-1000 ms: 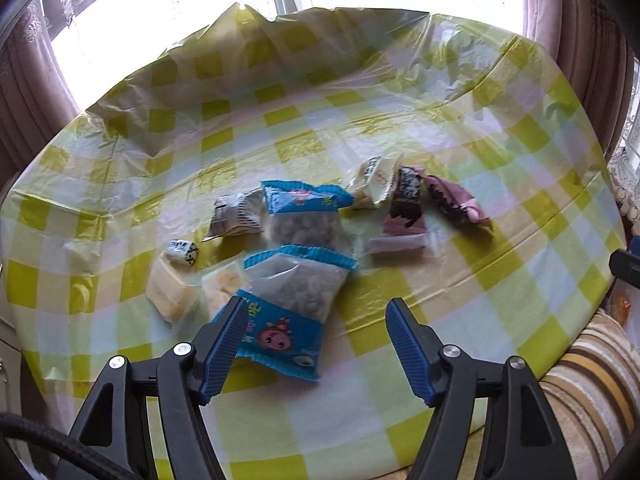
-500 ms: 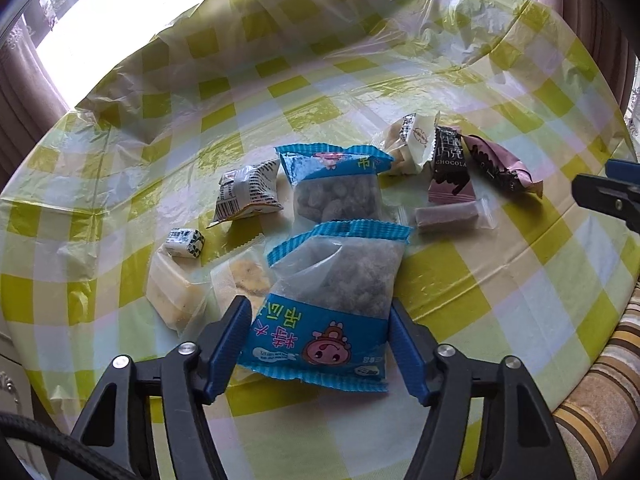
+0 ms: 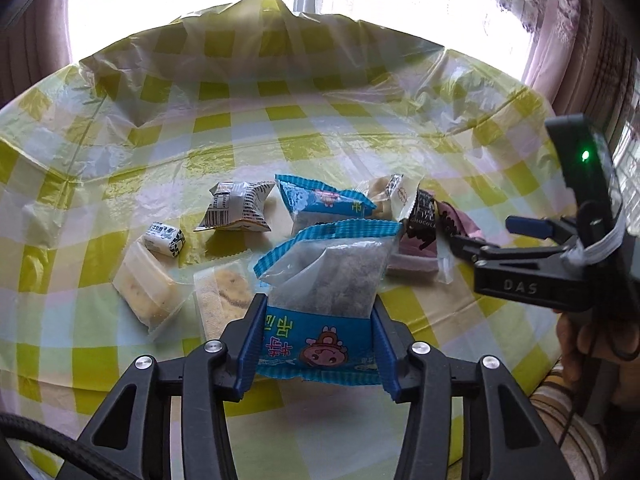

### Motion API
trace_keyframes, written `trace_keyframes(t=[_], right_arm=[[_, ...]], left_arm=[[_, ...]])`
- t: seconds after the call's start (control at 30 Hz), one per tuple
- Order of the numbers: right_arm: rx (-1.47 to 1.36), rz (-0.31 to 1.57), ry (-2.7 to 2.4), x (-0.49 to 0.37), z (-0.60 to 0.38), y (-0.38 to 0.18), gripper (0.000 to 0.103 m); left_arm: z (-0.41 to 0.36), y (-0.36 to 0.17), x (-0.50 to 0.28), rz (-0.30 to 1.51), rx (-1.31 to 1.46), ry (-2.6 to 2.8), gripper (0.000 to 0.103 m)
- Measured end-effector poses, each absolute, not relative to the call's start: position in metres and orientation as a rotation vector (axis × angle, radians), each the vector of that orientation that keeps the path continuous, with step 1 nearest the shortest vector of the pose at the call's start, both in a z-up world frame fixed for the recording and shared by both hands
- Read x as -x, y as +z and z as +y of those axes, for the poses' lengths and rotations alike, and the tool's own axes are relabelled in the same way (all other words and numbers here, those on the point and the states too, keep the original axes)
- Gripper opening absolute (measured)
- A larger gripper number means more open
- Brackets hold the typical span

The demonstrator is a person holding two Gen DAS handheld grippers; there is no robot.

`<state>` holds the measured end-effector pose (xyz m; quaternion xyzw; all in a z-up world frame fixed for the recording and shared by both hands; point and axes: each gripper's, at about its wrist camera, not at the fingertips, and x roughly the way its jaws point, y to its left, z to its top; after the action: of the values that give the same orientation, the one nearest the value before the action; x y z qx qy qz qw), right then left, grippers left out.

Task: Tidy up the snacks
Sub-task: 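Grasp the blue-trimmed candy bag with the left gripper while the right grasps the pink wafer bar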

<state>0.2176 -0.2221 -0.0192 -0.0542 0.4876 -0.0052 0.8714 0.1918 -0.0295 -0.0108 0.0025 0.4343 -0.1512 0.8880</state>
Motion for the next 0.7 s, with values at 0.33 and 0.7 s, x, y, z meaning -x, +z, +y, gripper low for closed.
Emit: trace_keyframes(t=[0.33, 0.7], right_arm=[[0.059, 1.031, 0.073, -0.224, -0.220, -0.028, 0.034], [0.008, 1.018, 0.079, -0.209, -0.226, -0.016, 0.030]], left_arm=[[-0.020, -0.005, -0.190, 0.848, 0.095, -0.329, 0.049], [-0.016, 0.000, -0.186, 0.824, 0.114, -0.342, 0.049]])
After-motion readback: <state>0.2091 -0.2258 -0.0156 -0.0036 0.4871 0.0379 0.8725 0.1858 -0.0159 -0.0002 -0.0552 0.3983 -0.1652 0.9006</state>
